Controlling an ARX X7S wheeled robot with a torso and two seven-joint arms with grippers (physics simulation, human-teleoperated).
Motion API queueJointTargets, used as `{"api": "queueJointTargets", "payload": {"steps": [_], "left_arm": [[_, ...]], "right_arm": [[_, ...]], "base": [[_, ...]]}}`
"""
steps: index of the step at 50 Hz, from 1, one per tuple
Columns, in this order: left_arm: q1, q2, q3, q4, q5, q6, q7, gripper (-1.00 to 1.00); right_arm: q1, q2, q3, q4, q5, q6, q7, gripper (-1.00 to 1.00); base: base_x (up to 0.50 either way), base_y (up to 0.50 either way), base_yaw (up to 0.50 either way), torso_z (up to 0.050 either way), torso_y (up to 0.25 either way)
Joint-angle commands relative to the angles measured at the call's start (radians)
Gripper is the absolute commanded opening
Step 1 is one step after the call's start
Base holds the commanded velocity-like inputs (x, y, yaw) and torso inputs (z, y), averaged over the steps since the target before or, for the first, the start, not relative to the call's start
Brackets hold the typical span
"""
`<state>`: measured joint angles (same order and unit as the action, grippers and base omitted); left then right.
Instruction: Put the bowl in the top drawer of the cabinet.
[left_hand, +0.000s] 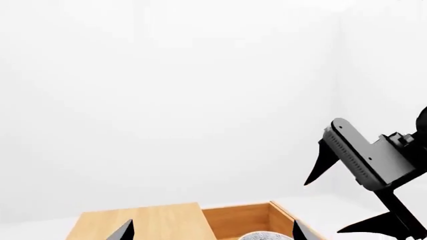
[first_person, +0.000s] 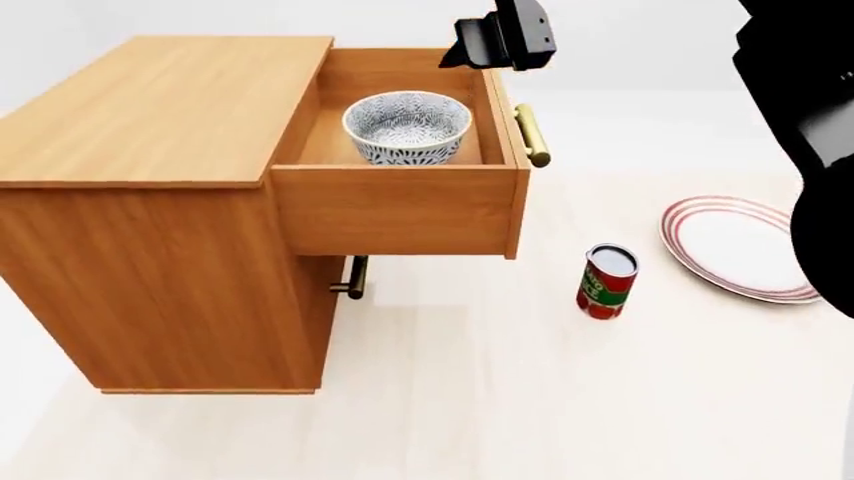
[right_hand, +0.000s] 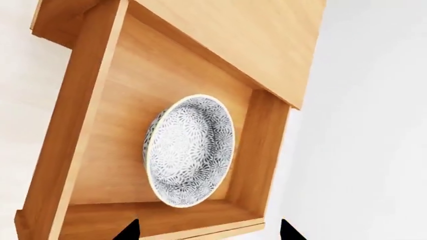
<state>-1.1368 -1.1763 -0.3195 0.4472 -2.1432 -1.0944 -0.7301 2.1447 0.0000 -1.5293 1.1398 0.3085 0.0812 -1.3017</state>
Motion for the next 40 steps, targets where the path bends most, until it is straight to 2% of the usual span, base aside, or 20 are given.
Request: {"api": "queueJointTargets", "payload": {"steps": [1, 9, 14, 18, 22, 27, 32, 37, 40], "left_arm": [[0.012, 0.024, -0.002, -0.006, 0.041, 0.001, 0.008, 1.00], [0.013, 0.067, 0.011, -0.007, 0.091, 0.004, 0.031, 1.00], [-0.008, 0.098, 0.045, -0.015, 0.128, 0.007, 0.049, 1.00], [-0.015, 0.122, 0.058, -0.017, 0.152, 0.013, 0.060, 1.00], [-0.018, 0.139, 0.063, -0.019, 0.168, 0.021, 0.066, 1.00], [-0.018, 0.151, 0.060, -0.018, 0.183, 0.029, 0.070, 1.00], [0.017, 0.165, 0.026, -0.010, 0.194, 0.041, 0.070, 1.00], [0.040, 0.185, 0.010, -0.008, 0.209, 0.053, 0.071, 1.00], [0.045, 0.201, 0.013, -0.005, 0.224, 0.056, 0.081, 1.00]], "right_arm": [[0.043, 0.000, 0.013, 0.026, 0.048, 0.042, 0.026, 1.00], [0.067, 0.000, 0.070, 0.138, 0.146, 0.065, 0.147, 1.00], [0.086, 0.028, 0.155, 0.166, 0.123, 0.098, 0.213, 1.00], [0.081, 0.375, 0.180, -0.422, 0.229, 0.533, 0.453, 1.00], [0.075, 0.555, 0.241, -0.980, 0.331, 0.771, 0.632, 1.00], [0.061, 0.707, 0.365, -1.258, 0.468, 0.977, 0.840, 1.00], [0.032, 0.846, 0.569, -1.486, 0.698, 1.180, 1.097, 1.00], [0.012, 0.964, 0.788, -1.638, 1.094, 1.373, 1.459, 1.00], [0.054, 1.049, 0.827, -1.668, 1.407, 1.386, 1.740, 1.00]], "base": [[0.00, 0.00, 0.00, 0.000, 0.207], [0.00, 0.00, 0.00, 0.000, 0.210], [0.00, 0.00, 0.00, 0.000, 0.209], [0.00, 0.00, 0.00, 0.000, 0.210], [0.00, 0.00, 0.00, 0.000, 0.207], [0.00, 0.00, 0.00, 0.000, 0.198], [0.00, 0.00, 0.00, 0.000, 0.169], [0.00, 0.00, 0.00, 0.000, 0.166], [0.00, 0.00, 0.00, 0.000, 0.165]]}}
